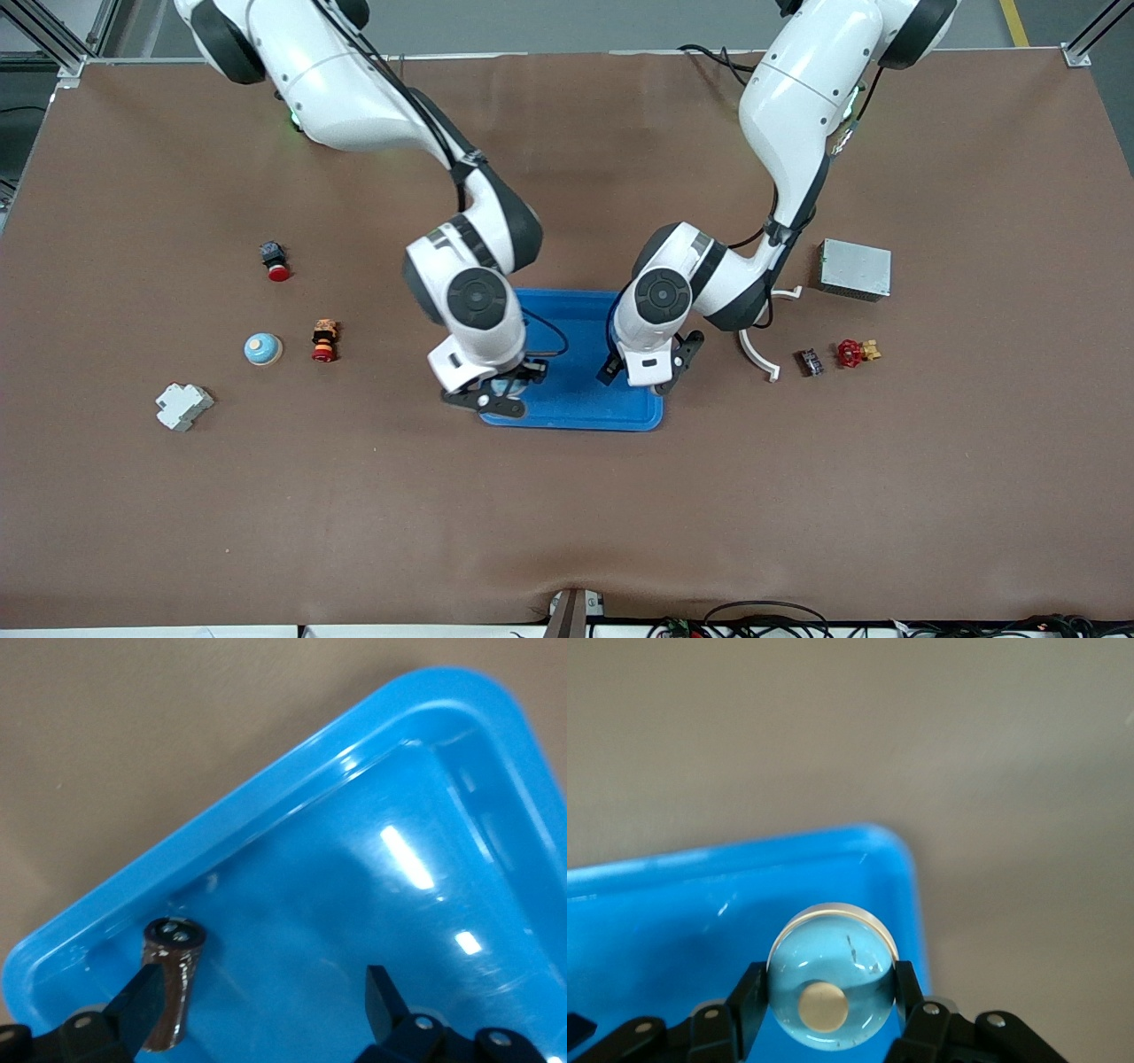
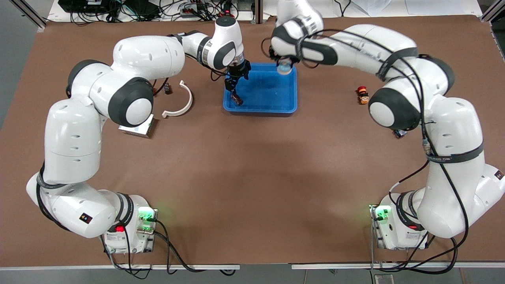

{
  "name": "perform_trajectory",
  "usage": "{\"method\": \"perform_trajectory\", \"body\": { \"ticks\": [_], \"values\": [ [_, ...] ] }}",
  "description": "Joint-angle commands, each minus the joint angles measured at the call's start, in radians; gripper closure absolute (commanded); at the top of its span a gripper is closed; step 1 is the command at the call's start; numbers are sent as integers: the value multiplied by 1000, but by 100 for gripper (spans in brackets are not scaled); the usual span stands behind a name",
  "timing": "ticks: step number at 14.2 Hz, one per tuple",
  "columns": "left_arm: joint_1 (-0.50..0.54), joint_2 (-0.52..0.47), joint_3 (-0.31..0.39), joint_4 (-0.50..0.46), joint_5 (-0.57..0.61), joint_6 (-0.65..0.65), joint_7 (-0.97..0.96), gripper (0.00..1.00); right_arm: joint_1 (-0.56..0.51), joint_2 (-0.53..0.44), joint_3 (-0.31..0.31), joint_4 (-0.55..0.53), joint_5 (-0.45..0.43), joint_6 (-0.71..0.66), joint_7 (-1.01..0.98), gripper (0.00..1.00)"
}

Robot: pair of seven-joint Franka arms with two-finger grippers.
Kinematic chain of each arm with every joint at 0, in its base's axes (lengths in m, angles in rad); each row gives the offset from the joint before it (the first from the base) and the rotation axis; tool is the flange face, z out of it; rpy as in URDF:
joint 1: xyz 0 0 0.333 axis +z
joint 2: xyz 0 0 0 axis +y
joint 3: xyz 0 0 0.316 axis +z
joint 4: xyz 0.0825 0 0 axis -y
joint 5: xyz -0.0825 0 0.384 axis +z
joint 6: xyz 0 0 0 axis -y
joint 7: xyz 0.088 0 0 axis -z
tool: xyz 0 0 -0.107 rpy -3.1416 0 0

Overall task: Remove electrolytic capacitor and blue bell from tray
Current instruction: 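Grasp the second bell with the right gripper while the left gripper grasps the capacitor, then carry the bell with the right gripper while the left gripper carries the capacitor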

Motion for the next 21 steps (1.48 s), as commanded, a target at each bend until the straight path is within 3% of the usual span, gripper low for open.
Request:
{"method": "perform_trajectory", "body": {
  "ticks": [1, 8, 11, 13, 21],
  "values": [
    [-15, -11, 7, 2, 3, -68, -19, 0, -129, -69, 14, -21, 5, -20, -243, 100],
    [-27, -2, 8, 2, 9, -124, -17, 0, -394, -73, 14, -50, 8, -13, -735, 100],
    [-29, 21, 8, 4, 17, -121, -17, 0, -493, -74, 13, -132, 109, 44, -941, 100],
    [-31, 34, 8, 6, 24, -114, -17, 0, -545, -73, 10, -161, 109, 91, -1044, 100],
    [-50, 37, 8, 12, 31, -113, -19, 0, -669, -62, 10, -288, 109, 248, -1249, 100]
  ]
}}
